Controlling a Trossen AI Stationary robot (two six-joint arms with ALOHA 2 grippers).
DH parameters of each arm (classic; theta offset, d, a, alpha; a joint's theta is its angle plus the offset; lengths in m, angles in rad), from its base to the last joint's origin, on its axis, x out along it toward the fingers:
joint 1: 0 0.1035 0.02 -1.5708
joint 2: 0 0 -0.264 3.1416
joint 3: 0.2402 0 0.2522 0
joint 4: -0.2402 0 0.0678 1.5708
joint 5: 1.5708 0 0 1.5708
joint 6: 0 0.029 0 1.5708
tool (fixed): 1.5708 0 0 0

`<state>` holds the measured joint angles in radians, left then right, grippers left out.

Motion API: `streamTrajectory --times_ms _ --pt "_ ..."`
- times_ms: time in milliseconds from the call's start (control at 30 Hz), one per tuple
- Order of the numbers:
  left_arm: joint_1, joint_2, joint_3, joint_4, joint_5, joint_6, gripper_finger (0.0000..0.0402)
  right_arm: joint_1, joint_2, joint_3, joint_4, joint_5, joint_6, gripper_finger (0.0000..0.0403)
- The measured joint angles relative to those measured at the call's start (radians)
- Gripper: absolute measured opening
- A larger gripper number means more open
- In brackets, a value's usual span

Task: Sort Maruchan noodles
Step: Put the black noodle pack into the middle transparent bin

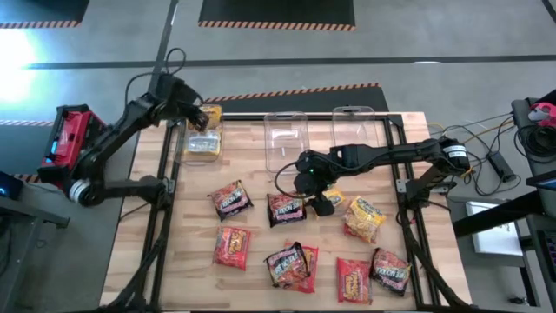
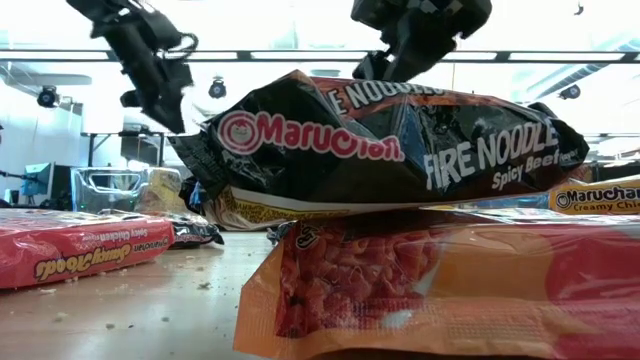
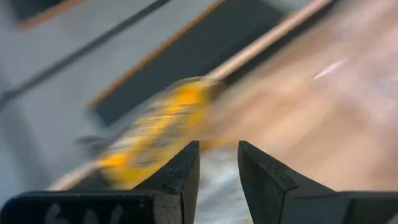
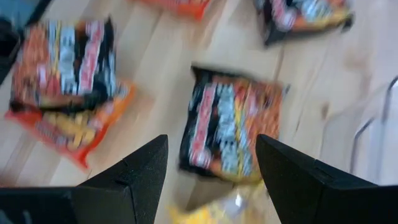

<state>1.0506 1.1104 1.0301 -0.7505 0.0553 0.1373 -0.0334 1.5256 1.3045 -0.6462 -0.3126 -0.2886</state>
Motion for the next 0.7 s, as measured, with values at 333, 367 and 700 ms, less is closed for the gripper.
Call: streamTrajectory --times_ms 333,367,700 --pt "-0.368 -0.337 -0.378 0.338 0.119 -0.286 0.0091 0.003 0.0 0.001 0.04 -0.001 0.395 0.0231" --pt "-0.422 -0.358 -0.414 0.397 0.116 -0.314 0.0091 0.005 0.0 0.001 0.025 -0.001 0.416 0.0231" --pt "-0.938 -0.326 -0.485 0.623 -0.213 -0.446 0.0091 0.022 0.0 0.001 -0.008 0.005 0.762 0.0231"
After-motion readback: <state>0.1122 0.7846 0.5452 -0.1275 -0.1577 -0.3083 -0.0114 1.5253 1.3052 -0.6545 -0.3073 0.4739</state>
